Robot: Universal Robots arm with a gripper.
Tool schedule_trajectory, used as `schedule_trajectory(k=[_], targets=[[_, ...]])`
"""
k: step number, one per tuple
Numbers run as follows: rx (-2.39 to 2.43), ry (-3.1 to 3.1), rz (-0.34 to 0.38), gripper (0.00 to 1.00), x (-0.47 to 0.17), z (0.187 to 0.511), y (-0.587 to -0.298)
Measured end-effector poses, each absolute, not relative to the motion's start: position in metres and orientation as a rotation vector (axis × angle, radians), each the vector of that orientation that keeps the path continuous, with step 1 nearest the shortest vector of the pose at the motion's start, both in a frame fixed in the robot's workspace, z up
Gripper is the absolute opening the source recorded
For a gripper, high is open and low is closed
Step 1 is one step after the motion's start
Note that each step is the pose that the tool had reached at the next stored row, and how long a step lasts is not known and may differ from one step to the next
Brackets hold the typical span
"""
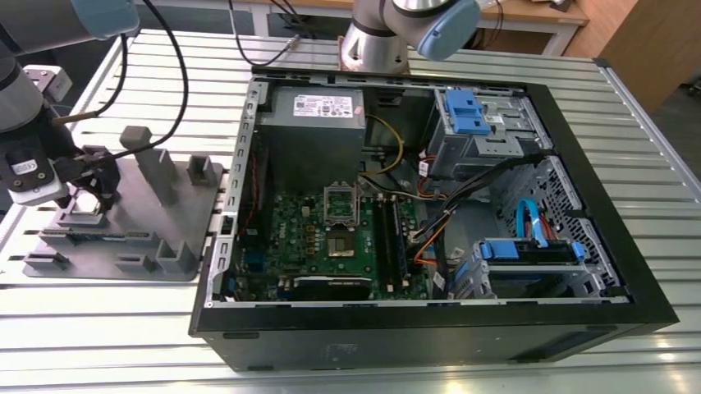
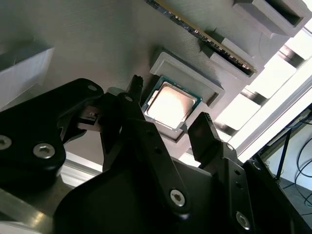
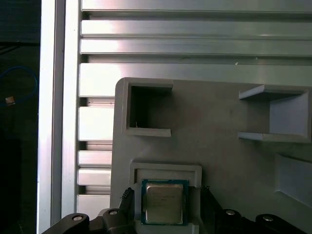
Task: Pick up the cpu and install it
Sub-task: 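Pick up the cpu and move it towards the insertion slot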
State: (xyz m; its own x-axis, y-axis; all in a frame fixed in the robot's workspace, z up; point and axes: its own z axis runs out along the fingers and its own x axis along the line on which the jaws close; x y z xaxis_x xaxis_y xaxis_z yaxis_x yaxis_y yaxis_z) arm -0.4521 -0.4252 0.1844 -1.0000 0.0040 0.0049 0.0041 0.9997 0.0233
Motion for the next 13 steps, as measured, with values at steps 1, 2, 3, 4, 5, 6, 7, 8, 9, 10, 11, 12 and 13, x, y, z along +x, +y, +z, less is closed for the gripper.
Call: schedule_trajectory(k=[1, 2, 3, 4, 5, 6, 7, 8, 9, 10, 11, 12, 13], targets=[[-0.006, -3.137, -0.036, 0.65, -0.4521, 0.184, -0.4252], [-0.006, -3.136, -0.036, 0.65, -0.4522, 0.1839, -0.4252], [-0.006, -3.136, -0.036, 0.65, -0.4522, 0.1837, -0.4252], [-0.006, -3.136, -0.036, 0.65, -0.4523, 0.1836, -0.4253], [-0.006, -3.136, -0.036, 0.65, -0.4525, 0.1835, -0.4253], [-0.006, -3.136, -0.036, 0.65, -0.4525, 0.1836, -0.4253], [-0.007, -3.136, -0.035, 0.65, -0.4526, 0.1835, -0.4252], [-0.012, -3.136, -0.035, 0.65, -0.4527, 0.1835, -0.4252], [-0.018, -3.136, -0.035, 0.65, -0.4527, 0.1835, -0.4252], [-0.023, -3.136, -0.035, 0.65, -0.4527, 0.1835, -0.4252], [-0.025, -3.136, -0.035, 0.65, -0.4527, 0.1835, -0.4252], [-0.025, -3.136, -0.035, 0.65, -0.4527, 0.1834, -0.4252], [-0.026, -3.136, -0.035, 0.65, -0.4527, 0.1834, -0.4252]])
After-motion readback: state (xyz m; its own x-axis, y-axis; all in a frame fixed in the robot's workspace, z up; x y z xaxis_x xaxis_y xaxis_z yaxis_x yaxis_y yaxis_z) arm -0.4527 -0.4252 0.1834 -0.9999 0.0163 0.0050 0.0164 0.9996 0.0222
